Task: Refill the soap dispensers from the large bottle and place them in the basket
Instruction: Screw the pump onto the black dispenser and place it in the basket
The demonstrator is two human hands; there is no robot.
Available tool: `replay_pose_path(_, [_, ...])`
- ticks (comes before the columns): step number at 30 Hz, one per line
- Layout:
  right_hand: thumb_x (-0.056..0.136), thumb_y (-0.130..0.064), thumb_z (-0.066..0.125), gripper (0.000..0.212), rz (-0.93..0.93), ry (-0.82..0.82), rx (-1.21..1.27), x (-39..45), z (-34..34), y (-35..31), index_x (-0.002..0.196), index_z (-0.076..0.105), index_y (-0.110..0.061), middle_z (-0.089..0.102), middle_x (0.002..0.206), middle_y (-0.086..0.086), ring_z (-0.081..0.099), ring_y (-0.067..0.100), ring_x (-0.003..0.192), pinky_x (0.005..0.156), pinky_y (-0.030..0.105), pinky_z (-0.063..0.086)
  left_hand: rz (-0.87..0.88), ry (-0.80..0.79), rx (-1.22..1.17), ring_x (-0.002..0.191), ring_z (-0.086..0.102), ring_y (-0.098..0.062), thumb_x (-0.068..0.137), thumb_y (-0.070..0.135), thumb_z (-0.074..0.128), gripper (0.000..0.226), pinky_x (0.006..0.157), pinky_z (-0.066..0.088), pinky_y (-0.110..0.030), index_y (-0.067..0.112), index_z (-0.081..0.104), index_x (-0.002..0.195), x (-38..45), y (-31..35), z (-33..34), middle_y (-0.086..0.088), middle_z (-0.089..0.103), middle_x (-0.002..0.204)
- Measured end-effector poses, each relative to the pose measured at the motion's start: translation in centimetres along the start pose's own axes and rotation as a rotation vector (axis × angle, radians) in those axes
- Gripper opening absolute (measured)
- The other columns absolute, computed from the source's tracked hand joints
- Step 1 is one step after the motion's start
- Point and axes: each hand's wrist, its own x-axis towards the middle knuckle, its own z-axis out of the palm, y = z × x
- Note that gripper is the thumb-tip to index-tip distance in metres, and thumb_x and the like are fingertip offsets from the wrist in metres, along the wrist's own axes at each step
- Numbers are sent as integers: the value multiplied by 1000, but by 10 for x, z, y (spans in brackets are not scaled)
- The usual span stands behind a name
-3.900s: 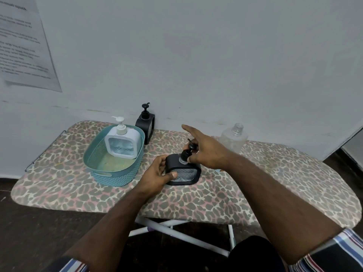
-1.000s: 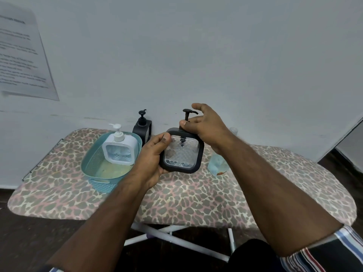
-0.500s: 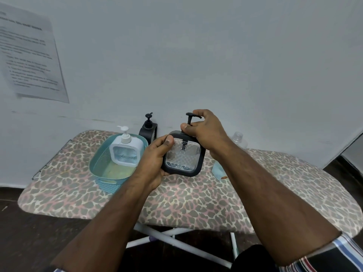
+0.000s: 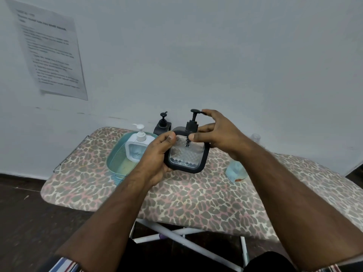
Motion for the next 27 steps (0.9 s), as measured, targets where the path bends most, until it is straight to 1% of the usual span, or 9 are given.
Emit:
replay_pose_path(2, [76, -20, 89, 90, -30, -21, -21, 3, 4, -9, 149, 36, -28, 78, 99, 1, 75, 13, 84, 64, 29, 52, 11, -25, 19, 124, 66, -37, 90, 42, 60, 55, 98, 53, -66, 14, 63, 137, -2, 9, -7, -18, 68, 134])
replay_pose_path(5, [75, -22, 90, 86, -87, -8, -41, 10, 15, -18, 144, 41, -30, 77, 93, 0, 73, 10, 76, 57, 25, 52, -6, -7, 121, 116, 71, -28, 91, 56, 55, 53, 91, 60, -58, 23, 67, 132, -4, 27, -24, -3, 74, 127])
replay_pose_path(8, [71, -29, 92, 86, -154, 49, -77, 24, 31, -21, 141, 43, -32, 75, 93, -2, 71, 10, 77, 63, 28, 48, 46, 235, 253, 111, 69, -20, 101, 57, 51, 43, 85, 62, -45, 24, 67, 124, 0, 44, -53, 4, 71, 125])
replay_pose_path(11, [64, -36, 94, 90, -201, 80, -99, 41, 48, -23, 139, 44, -34, 71, 100, -4, 71, 16, 88, 73, 39, 55, 140, 508, 310, 96, 67, -18, 103, 32, 60, 18, 70, 56, -29, 22, 71, 114, 6, 52, -91, 3, 73, 109])
replay_pose_path(13, [62, -37, 94, 91, -215, 73, -126, 52, 62, -25, 139, 44, -34, 70, 101, -6, 71, 16, 92, 81, 44, 59, 155, 568, 412, 91, 66, -17, 100, 22, 66, 21, 68, 53, -28, 18, 73, 119, 8, 52, -113, 0, 74, 107])
replay_pose_path(15, [63, -35, 94, 91, -229, 42, -149, 60, 78, -28, 139, 43, -32, 71, 100, -8, 71, 14, 92, 85, 45, 59, 159, 577, 464, 87, 66, -14, 99, 20, 67, 24, 71, 53, -30, 18, 74, 122, 6, 53, -128, -3, 75, 111])
replay_pose_path(19, [69, -31, 92, 89, -236, -35, -220, 67, 109, -27, 142, 41, -27, 70, 101, -7, 67, 10, 93, 82, 35, 54, 153, 585, 490, 88, 65, -15, 100, 16, 65, 23, 73, 52, -29, 16, 74, 121, 2, 50, -139, -4, 74, 111])
replay_pose_path(24, [71, -34, 90, 87, -209, -103, -285, 73, 133, -11, 142, 40, -28, 66, 111, -2, 62, 11, 95, 67, 23, 43, 122, 514, 579, 86, 67, -5, 101, 14, 64, 21, 74, 51, -20, 14, 74, 120, 1, 42, -148, -1, 75, 108])
replay_pose_path(27, [71, -33, 90, 86, -202, -106, -300, 74, 135, -5, 142, 40, -29, 66, 111, -3, 62, 10, 96, 67, 21, 42, 102, 420, 686, 100, 68, -11, 97, 16, 70, 33, 96, 55, -30, 15, 69, 130, 0, 41, -155, 3, 72, 107])
